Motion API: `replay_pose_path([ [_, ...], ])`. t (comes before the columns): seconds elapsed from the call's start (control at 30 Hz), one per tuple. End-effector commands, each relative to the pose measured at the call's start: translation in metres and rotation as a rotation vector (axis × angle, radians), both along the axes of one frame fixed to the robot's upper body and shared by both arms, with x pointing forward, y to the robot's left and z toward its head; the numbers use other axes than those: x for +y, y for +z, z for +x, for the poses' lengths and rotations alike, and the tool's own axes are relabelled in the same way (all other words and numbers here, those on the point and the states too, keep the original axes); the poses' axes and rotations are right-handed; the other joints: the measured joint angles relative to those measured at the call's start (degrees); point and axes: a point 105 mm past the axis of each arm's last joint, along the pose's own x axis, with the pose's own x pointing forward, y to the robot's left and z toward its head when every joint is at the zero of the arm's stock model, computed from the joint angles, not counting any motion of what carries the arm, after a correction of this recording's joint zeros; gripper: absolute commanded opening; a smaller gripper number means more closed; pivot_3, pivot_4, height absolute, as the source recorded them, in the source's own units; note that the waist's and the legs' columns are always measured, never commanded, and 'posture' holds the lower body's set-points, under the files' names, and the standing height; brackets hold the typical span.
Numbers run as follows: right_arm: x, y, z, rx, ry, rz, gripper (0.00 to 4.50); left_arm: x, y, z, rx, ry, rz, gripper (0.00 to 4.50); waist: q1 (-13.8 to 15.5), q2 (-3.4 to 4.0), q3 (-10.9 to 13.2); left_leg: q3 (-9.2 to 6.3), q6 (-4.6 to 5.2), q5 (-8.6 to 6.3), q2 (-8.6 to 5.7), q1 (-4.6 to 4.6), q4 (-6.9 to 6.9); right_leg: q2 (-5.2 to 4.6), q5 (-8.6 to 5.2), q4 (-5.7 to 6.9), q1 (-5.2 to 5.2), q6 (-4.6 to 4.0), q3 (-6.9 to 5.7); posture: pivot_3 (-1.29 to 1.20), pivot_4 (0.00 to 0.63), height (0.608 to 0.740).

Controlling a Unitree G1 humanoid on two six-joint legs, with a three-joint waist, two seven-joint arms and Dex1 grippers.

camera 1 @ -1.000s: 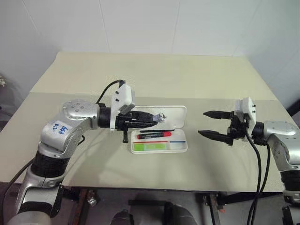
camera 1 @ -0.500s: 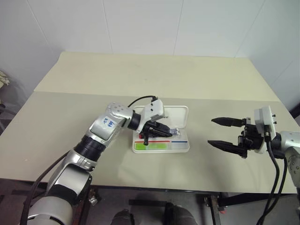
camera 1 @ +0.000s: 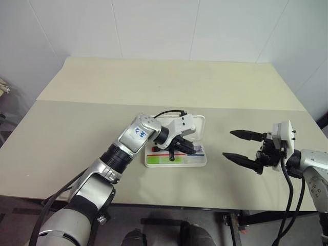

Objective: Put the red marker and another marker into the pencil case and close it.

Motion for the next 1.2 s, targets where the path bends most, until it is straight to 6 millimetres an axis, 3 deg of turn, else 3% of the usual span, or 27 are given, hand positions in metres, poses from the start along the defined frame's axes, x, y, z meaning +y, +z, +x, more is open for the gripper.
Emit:
replay_pose_path([
  [0.03, 0.004, 0.006, -0.004, -0.041, 0.011, -0.008, 4.50, -0.010, 0.008, -0.006, -0.041, -0.028, 0.001, 0.31, 0.0, 0.00, 0.0, -0.01, 0.00, 0.00, 0.00, 0.00, 0.00, 0.00, 0.00, 0.00, 0.00, 0.00, 0.00, 0.00, 0.150, 0.740],
  [0.77, 0.004, 0.004, -0.004, -0.043, -0.012, -0.016, 4.50, -0.016, -0.003, -0.012, -0.051, -0.033, 0.064, 0.31, 0.0, 0.00, 0.0, -0.02, 0.00, 0.00, 0.00, 0.00, 0.03, 0.00, 0.00, 0.04, 0.00, 0.00, 0.00, 0.00, 0.150, 0.740],
  [1.17, 0.005, 0.003, -0.001, -0.048, -0.024, -0.018, 4.50, -0.018, -0.005, -0.011, -0.057, -0.041, 0.054, 4.26, 0.0, 0.00, 0.0, -0.02, 0.01, 0.00, 0.00, 0.00, 0.05, 0.00, 0.00, 0.05, 0.00, 0.00, 0.00, 0.00, 0.150, 0.740],
  [1.2, 0.005, 0.003, -0.001, -0.047, -0.024, -0.018, 4.50, -0.019, -0.004, -0.011, -0.054, -0.040, 0.053, 4.44, 0.0, 0.00, 0.0, -0.02, 0.01, 0.00, 0.00, 0.00, 0.05, 0.00, 0.00, 0.05, 0.00, 0.00, 0.01, 0.00, 0.150, 0.740],
])
